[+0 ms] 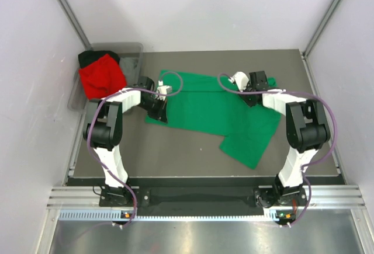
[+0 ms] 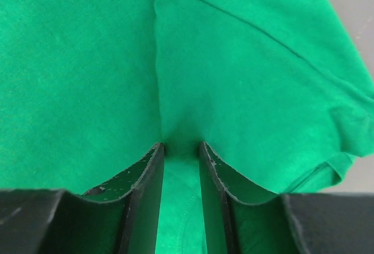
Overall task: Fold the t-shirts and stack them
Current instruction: Fold the tshirt
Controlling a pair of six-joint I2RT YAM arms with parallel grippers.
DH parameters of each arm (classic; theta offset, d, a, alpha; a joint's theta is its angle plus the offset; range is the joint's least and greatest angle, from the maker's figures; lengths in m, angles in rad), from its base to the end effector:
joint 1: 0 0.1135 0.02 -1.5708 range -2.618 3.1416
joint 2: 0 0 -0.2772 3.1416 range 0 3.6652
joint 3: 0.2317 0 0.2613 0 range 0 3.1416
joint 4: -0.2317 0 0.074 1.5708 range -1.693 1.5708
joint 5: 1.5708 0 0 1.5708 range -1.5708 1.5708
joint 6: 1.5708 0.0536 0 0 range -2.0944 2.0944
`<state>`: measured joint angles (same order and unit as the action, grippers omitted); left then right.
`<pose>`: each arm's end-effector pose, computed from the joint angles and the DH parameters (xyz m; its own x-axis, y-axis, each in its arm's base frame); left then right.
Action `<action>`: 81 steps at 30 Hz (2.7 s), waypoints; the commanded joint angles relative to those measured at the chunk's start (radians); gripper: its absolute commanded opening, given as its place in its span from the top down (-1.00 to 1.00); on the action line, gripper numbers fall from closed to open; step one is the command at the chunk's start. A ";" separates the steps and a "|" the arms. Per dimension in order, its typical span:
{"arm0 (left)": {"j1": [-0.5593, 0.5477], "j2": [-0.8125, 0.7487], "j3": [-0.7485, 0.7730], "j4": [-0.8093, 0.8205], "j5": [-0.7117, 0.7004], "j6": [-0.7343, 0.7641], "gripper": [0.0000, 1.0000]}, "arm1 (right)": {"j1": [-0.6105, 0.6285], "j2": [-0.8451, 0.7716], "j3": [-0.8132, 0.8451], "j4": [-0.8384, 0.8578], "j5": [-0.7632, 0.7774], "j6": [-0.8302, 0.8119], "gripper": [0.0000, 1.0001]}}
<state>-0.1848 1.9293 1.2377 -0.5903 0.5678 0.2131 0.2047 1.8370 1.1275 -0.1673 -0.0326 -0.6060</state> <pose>0.3735 -0.0991 0.1428 -0.8563 0.3415 -0.3875 0.4979 0.7452 -0.4436 0.3977 0.0844 0.1627 -0.4913 -0.6834 -0.5400 -0.6124 0.7119 -0.3437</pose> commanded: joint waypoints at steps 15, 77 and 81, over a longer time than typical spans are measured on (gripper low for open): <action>-0.001 0.046 -0.029 0.053 -0.057 0.026 1.00 | -0.011 0.015 0.075 0.045 0.077 0.014 0.97; 0.001 0.060 -0.026 0.041 -0.068 0.025 1.00 | -0.001 0.137 0.196 0.083 0.026 0.031 0.43; -0.001 0.065 -0.023 0.040 -0.066 0.025 1.00 | 0.001 0.131 0.187 0.086 0.054 0.028 0.70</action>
<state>-0.1833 1.9331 1.2362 -0.5877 0.5705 0.2100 0.1997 1.9720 1.2797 -0.1131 0.0017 -0.5892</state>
